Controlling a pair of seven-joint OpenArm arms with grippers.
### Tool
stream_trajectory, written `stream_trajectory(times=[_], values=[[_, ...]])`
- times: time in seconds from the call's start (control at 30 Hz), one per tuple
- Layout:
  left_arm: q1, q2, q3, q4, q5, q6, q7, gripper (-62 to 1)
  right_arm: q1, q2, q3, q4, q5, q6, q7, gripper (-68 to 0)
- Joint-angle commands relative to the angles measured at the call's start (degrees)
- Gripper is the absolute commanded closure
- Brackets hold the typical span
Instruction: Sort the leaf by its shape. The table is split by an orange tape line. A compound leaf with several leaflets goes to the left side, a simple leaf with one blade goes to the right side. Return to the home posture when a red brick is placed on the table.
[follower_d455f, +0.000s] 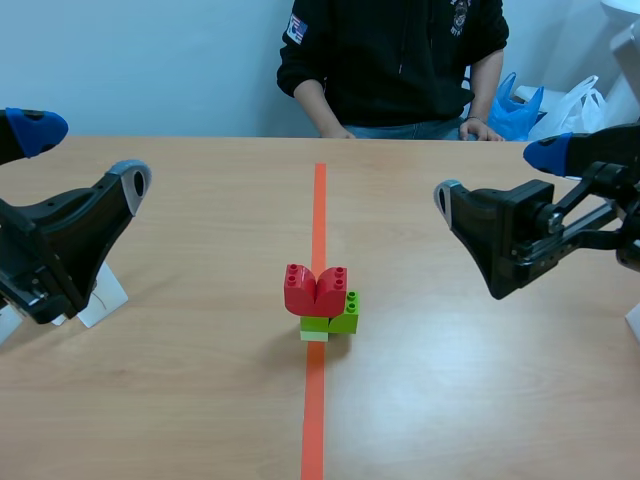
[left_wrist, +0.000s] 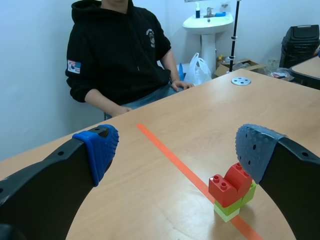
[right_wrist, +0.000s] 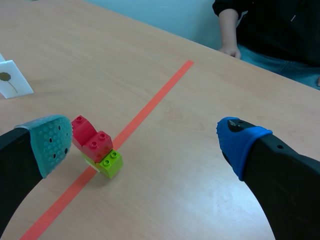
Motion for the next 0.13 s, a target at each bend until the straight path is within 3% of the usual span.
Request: stream_trajectory(times=[0.0,0.1], values=[[-0.5,0.1,0.2,0.4,-0.6,0.1,-0.6,-50.8,0.7,0.0,0.4,0.0,0.4,-0.2,0.9,-59.3],[-0.5,0.1,0.2,0.4,-0.6,0.1,-0.6,-50.8,0.7,0.0,0.4,0.0,0.4,-0.2,0.9,-59.3]])
